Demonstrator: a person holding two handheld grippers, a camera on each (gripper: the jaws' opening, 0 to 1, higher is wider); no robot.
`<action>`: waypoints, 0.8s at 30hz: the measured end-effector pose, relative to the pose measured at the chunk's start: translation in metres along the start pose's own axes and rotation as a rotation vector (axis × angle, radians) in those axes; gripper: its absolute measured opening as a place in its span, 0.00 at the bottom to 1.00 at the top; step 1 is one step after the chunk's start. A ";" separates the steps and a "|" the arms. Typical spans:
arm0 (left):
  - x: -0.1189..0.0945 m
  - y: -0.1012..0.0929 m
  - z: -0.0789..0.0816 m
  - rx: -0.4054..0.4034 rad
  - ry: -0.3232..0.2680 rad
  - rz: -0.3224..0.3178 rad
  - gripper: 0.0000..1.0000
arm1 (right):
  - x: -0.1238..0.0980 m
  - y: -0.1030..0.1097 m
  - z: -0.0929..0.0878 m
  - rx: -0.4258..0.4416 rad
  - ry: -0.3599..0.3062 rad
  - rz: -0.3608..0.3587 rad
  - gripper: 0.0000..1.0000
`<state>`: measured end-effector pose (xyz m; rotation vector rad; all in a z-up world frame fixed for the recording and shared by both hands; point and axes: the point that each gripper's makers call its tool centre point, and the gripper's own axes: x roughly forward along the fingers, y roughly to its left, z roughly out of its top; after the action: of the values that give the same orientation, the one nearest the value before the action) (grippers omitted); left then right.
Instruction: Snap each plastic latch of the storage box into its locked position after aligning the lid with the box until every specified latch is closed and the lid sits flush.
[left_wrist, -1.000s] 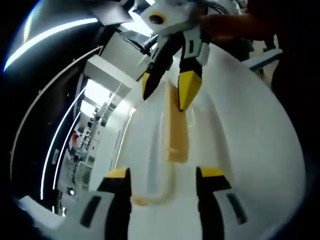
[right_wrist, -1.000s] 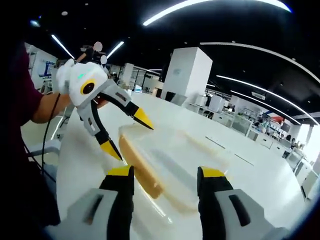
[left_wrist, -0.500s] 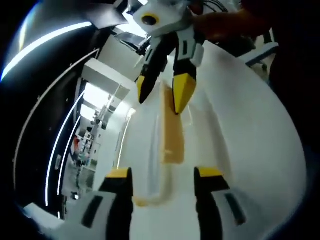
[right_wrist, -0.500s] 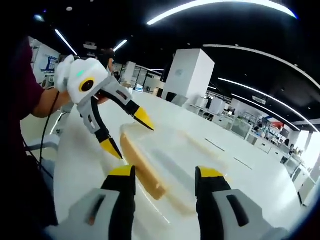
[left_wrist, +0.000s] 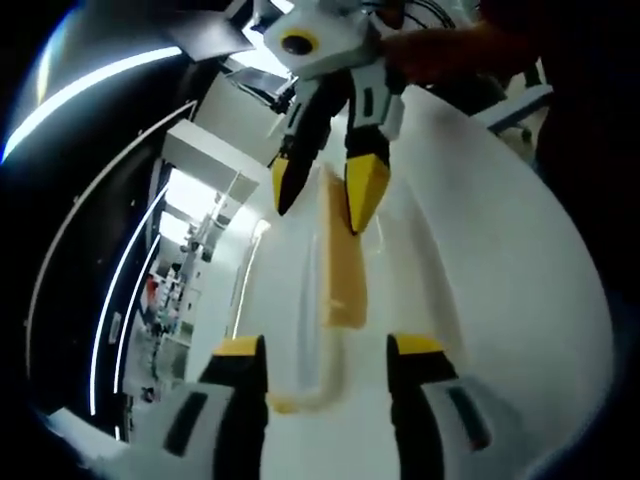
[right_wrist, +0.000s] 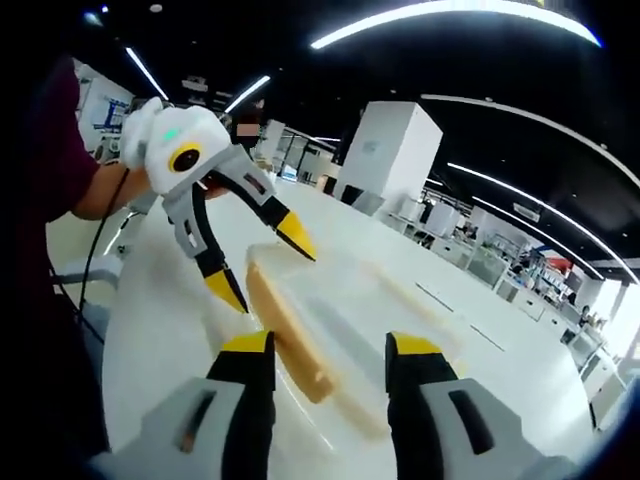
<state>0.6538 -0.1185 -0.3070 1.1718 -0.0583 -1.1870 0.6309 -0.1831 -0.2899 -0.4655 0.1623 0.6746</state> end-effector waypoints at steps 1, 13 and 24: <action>0.000 0.000 0.000 0.000 0.001 -0.001 0.47 | 0.001 0.001 0.000 -0.014 0.006 -0.004 0.43; 0.001 -0.001 0.001 0.011 -0.001 -0.004 0.46 | 0.002 -0.001 -0.001 -0.034 0.016 -0.001 0.39; 0.000 -0.001 0.001 0.008 0.003 0.005 0.45 | 0.003 -0.001 0.000 -0.030 0.013 -0.012 0.37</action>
<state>0.6526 -0.1194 -0.3075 1.1802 -0.0632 -1.1814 0.6337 -0.1827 -0.2905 -0.4991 0.1620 0.6632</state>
